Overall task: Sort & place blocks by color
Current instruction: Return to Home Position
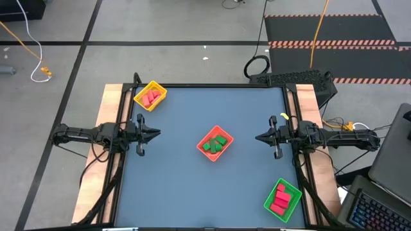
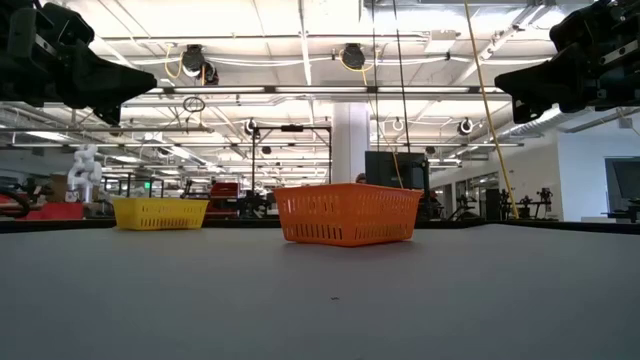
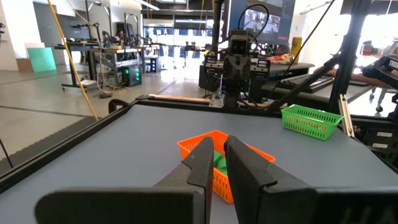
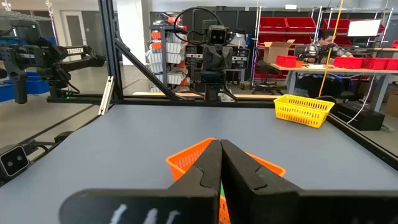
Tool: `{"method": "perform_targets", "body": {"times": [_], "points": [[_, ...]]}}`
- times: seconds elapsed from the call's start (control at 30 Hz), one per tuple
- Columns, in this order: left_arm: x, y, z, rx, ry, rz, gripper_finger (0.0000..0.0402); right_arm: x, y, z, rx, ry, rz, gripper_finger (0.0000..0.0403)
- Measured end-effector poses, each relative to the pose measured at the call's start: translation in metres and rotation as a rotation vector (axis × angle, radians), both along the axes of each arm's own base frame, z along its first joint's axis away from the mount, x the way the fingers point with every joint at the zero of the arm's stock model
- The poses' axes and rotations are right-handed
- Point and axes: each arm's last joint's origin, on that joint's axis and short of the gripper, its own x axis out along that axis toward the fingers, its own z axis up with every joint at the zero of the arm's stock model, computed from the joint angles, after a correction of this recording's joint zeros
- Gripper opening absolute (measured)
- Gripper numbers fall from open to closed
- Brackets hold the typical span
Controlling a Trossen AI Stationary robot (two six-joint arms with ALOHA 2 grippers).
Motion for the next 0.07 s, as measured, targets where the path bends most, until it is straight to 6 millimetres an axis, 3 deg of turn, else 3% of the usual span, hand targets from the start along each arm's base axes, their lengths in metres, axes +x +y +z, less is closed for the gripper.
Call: {"method": "perform_targets", "body": {"times": [0.07], "points": [[0.0,0.0,0.0,0.0,0.0,0.0,0.0047,0.0,0.0,0.0001,0.0,0.0,0.0,0.0]]}}
